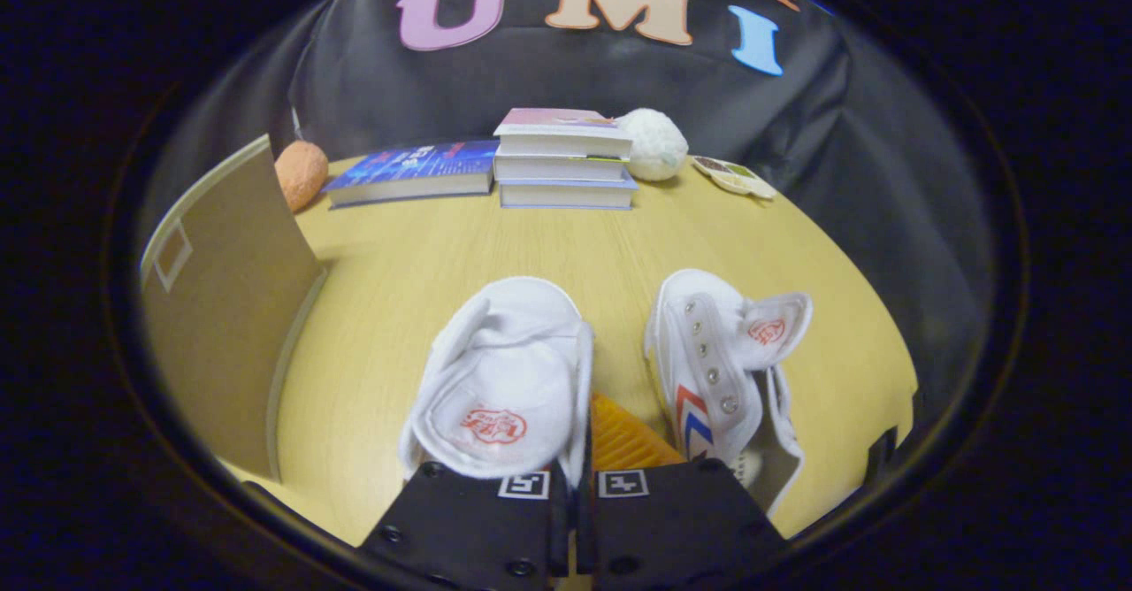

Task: Open the storage box then place both shoes into the box .Put the left shoe in first, then the right shoe, with the right side of both shoes facing outward in a uniform manner.

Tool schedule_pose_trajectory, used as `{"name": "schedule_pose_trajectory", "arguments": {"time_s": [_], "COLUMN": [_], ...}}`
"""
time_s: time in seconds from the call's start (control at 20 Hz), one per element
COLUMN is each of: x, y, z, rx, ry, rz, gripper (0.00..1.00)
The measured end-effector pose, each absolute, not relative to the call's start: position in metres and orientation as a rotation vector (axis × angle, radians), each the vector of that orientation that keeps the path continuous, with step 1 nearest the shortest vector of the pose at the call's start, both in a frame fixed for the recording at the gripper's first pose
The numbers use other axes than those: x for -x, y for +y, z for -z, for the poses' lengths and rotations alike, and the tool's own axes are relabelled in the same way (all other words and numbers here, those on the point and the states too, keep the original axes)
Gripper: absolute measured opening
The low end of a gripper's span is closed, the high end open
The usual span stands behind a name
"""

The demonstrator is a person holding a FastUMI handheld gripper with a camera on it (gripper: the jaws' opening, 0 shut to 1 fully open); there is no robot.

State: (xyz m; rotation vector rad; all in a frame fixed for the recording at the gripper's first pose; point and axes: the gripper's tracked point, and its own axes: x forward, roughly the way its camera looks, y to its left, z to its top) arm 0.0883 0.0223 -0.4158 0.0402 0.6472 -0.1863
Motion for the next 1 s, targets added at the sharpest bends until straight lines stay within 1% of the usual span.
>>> {"name": "schedule_pose_trajectory", "arguments": {"time_s": [0.05, 0.35, 0.5, 0.65, 0.9, 1.0], "x": [-0.088, -0.092, -0.090, -0.088, -0.088, -0.087], "y": [0.024, 0.036, 0.041, 0.047, 0.069, 0.087], "z": [0.417, 0.399, 0.376, 0.337, 0.249, 0.215], "rx": [-0.068, -0.025, 0.070, 0.147, 0.112, 0.109], "ry": [0.641, 0.606, 0.578, 0.529, 0.385, 0.347], "rz": [0.199, 0.207, 0.241, 0.277, 0.325, 0.324], "gripper": [0.06, 0.06, 0.06, 0.06, 0.06, 0.06]}}
